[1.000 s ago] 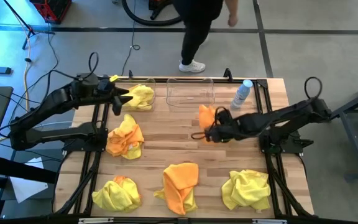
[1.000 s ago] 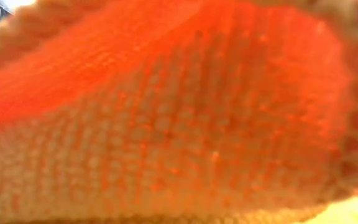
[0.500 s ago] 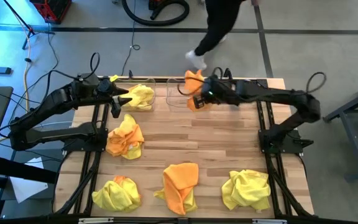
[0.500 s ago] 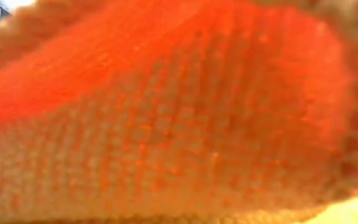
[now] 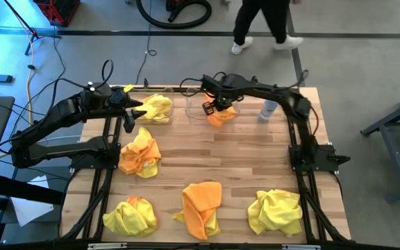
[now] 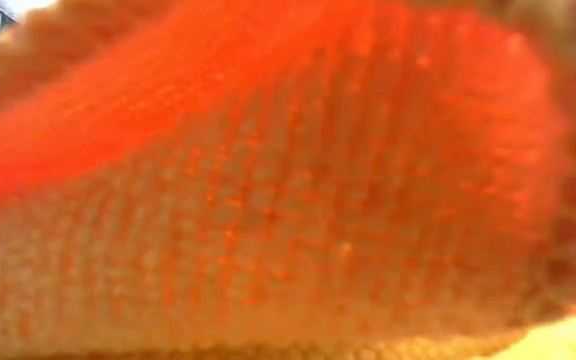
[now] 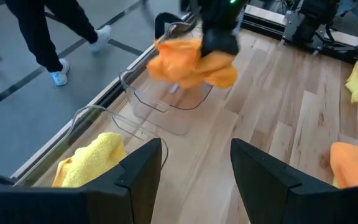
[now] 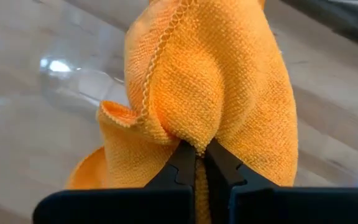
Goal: Sort microfiber towel by color & place in baskets
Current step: Put the orange microfiber towel into the right transparent bin
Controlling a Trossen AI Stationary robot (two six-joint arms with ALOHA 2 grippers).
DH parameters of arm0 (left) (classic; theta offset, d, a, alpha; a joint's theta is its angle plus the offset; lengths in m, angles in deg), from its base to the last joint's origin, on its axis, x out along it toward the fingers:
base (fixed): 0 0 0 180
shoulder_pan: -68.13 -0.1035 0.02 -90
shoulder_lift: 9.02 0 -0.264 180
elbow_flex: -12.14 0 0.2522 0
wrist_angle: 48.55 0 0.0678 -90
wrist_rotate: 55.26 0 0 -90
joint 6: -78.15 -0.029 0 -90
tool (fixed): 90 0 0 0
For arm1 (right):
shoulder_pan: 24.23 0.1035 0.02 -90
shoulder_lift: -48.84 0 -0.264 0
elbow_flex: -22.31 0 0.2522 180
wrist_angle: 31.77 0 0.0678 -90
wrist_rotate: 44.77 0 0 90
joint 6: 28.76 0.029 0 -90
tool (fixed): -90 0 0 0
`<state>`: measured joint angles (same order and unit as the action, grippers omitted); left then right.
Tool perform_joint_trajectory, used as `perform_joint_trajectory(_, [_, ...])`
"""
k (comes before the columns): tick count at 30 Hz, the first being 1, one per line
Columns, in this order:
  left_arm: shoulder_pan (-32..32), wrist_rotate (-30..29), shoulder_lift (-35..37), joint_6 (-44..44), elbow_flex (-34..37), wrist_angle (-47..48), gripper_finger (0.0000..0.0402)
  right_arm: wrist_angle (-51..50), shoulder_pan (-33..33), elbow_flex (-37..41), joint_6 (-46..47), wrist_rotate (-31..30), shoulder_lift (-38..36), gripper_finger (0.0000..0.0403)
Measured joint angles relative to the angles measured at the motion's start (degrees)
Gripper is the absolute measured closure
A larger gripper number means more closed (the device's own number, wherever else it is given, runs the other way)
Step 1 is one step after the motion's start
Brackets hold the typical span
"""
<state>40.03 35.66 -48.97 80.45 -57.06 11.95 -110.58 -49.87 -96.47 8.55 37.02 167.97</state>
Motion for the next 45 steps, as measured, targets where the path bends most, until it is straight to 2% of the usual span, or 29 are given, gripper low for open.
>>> perform_joint_trajectory(4, [0.00, -0.08, 0.00, 0.40, 0.00, 0.00, 0.0220, 0.25, -1.36, -2.20, 0.17, 0.72, 5.26, 0.0401])
perform_joint_trajectory(8, [0.00, -0.08, 0.00, 0.42, 0.00, 0.00, 0.0220, 2.39, -1.76, -2.09, 0.32, 0.75, 7.20, 0.0380])
perform_joint_trajectory(15, [0.00, -0.08, 0.00, 1.53, 0.00, 0.00, 0.0221, 2.15, -1.92, -2.61, 0.17, 0.14, 6.75, 0.0301])
perform_joint_trajectory(22, [0.00, -0.08, 0.00, 1.57, 0.00, 0.10, 0.0221, -5.12, -2.00, -9.29, -0.29, -1.41, 6.49, 0.0236])
perform_joint_trajectory(26, [0.00, -0.07, 0.00, 2.18, 0.00, 0.11, 0.0221, -11.09, -1.19, -14.34, -1.38, -4.12, 6.47, 0.0225])
perform_joint_trajectory(31, [0.00, -0.08, 0.00, 4.73, 0.00, 0.15, 0.0221, -16.18, 1.54, -18.01, -3.65, -5.30, 5.03, 0.0230])
perform_joint_trajectory(39, [0.00, -0.08, 0.00, 5.02, 0.00, 0.19, 0.0221, -15.70, 9.87, -8.32, 1.67, -11.02, -7.15, 0.0249])
perform_joint_trajectory(45, [0.43, -0.08, -0.75, 8.21, -0.04, 0.25, 0.0221, -7.58, 16.31, 8.86, 8.07, -10.97, -21.59, 0.0254])
